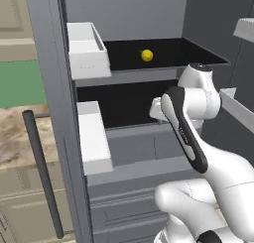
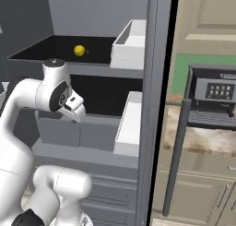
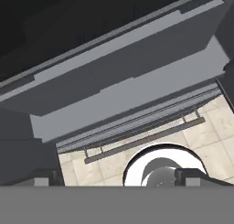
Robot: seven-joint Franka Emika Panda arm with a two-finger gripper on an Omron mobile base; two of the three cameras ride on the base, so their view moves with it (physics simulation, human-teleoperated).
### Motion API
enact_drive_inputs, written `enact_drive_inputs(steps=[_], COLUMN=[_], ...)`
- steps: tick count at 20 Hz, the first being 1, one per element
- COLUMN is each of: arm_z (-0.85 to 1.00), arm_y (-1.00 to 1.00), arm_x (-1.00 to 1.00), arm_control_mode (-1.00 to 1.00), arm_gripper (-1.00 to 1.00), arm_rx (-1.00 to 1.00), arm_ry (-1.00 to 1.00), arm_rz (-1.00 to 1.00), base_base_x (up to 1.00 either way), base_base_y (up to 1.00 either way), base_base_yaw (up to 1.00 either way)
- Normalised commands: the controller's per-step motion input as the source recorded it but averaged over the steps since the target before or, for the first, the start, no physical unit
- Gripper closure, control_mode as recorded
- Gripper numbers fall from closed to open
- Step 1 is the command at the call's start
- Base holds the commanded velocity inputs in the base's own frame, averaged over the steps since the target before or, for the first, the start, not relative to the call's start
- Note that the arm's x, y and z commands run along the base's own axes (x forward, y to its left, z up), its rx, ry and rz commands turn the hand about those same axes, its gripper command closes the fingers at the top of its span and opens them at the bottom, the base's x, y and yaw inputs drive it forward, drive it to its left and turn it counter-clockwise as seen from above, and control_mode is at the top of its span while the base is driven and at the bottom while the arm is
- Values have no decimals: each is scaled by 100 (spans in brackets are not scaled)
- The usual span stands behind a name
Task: Retrieve a lemon from the fridge and place it on the cutting board with the fish.
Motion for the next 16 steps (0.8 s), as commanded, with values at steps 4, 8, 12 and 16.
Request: enact_drive_inputs(steps=[4, 8, 12, 16], arm_z=[0, 0, 0, 0], arm_y=[0, 0, 0, 0], arm_x=[0, 0, 0, 0], arm_control_mode=[100, 100, 100, 100], arm_gripper=[-100, -100, -100, -100], arm_rx=[0, 0, 0, 0], arm_ry=[0, 0, 0, 0], arm_rz=[0, 0, 0, 0], base_base_x=[76, 34, 2, 0], base_base_y=[-16, -3, 0, 0], base_base_yaw=[10, 5, 0, 0])
